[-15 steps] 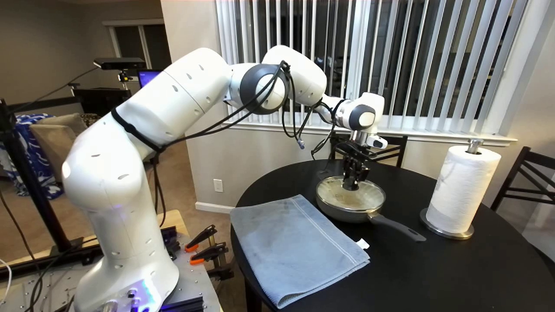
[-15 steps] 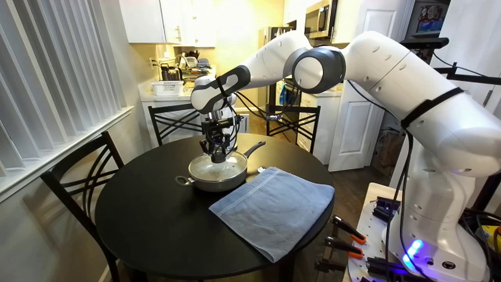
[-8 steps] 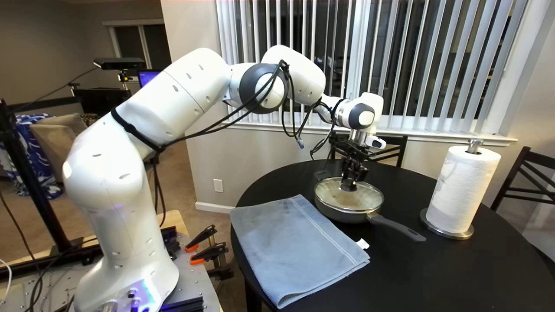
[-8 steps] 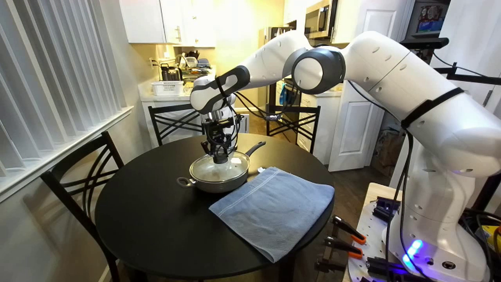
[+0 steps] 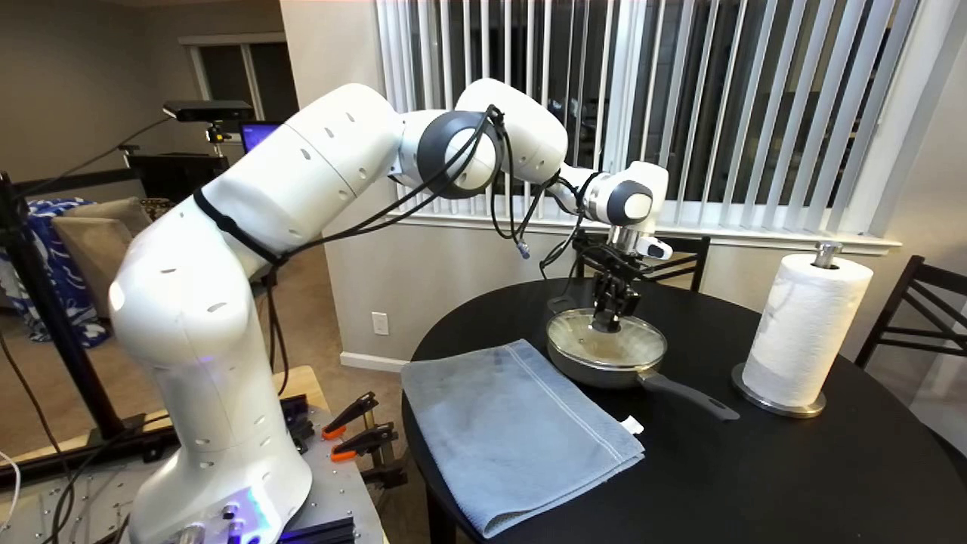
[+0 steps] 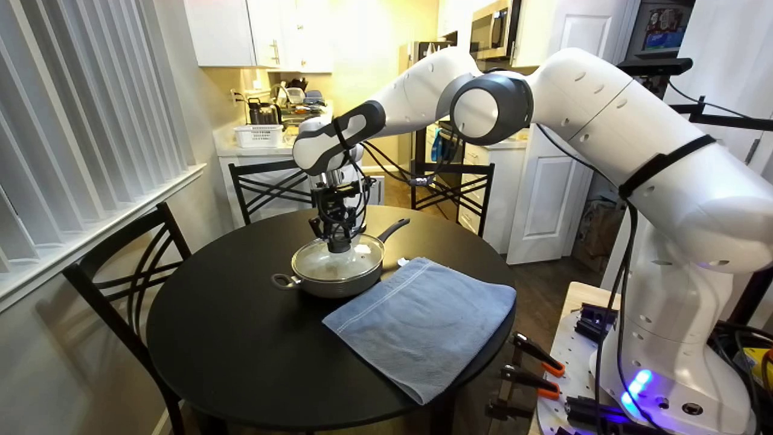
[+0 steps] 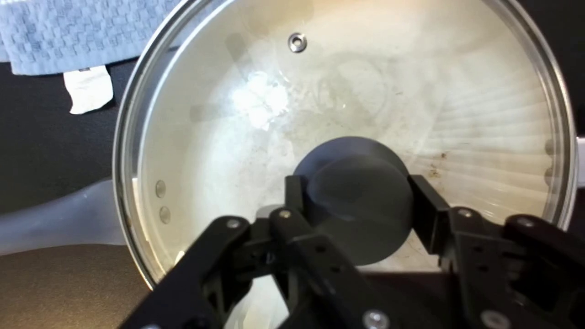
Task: Place the lid on the pan
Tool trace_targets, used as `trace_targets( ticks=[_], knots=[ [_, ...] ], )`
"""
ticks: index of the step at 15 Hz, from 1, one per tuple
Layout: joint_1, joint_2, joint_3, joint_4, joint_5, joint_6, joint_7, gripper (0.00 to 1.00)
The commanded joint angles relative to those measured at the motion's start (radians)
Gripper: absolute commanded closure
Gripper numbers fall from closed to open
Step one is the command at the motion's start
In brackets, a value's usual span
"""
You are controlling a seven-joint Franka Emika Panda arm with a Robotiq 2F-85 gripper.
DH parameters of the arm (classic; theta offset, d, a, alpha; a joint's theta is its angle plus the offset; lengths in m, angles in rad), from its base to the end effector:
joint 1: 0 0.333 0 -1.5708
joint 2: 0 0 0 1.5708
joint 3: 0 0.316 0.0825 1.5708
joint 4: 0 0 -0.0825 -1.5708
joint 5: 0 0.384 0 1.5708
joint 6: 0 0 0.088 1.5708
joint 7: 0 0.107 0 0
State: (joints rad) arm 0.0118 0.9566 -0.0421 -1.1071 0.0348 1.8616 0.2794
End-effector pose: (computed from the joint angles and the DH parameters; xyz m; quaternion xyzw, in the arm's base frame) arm 0.7478 -0.0106 0.2165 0.9831 -0.1530 -0.0995 0.0144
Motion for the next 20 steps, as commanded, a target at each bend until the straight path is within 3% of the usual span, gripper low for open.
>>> trace_targets(
  ticks=[1,12,13,16,20],
  knots=[
    [-0.014,-0.014,0.016,-0.008,0.033,0.021,-0.017,0.67],
    [-0.020,-0.010,0.024,-0.021,0.060,0.082,-0.023,0.67],
    [-0.017,-0.011,0.020,-0.020,0.058,0.079,-0.013,0.17],
    [-0.014,-0.016,0.018,-0.025,0.053,0.093,-0.015,0.03],
    [-0.016,-0.031,0.014,-0.043,0.052,0.114,-0.014,0.00]
  ],
)
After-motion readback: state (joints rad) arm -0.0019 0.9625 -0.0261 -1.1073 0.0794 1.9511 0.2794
